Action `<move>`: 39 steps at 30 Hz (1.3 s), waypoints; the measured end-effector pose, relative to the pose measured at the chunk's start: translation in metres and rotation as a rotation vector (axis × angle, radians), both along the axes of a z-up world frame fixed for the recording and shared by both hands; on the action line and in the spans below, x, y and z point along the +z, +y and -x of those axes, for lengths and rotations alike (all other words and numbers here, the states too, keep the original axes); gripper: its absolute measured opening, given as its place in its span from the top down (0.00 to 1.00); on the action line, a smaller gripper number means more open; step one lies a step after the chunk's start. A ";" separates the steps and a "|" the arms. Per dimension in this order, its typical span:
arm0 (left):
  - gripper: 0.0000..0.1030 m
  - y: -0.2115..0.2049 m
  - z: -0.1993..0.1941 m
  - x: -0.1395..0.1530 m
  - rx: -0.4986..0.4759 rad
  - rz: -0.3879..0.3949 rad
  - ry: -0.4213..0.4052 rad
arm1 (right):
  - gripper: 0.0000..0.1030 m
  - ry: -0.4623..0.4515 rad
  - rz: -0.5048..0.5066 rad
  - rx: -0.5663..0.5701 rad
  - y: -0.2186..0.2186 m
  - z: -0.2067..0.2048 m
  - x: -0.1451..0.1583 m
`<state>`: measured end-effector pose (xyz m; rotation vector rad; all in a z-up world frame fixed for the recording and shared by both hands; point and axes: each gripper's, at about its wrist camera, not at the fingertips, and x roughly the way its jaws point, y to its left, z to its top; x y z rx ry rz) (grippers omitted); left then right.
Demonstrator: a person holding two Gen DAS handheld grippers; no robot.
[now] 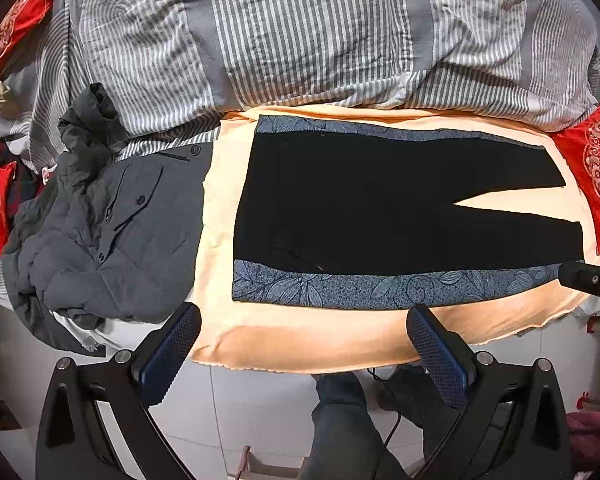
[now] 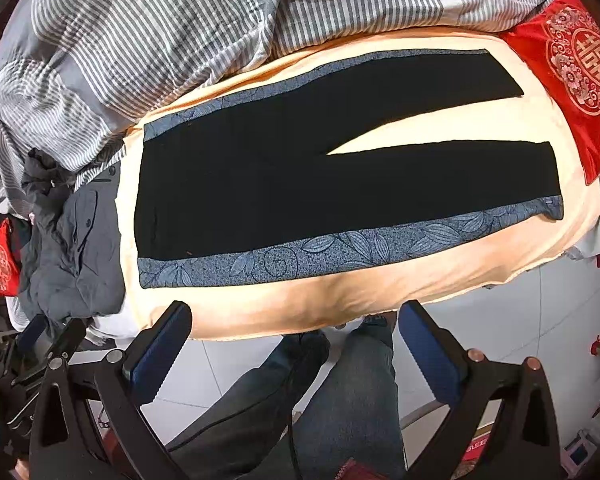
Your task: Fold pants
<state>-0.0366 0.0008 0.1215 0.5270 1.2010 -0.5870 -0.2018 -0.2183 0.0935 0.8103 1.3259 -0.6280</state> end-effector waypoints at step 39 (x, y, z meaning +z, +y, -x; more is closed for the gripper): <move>0.00 -0.014 -0.016 -0.016 -0.024 0.014 0.040 | 0.00 0.001 0.043 0.009 -0.004 -0.008 0.006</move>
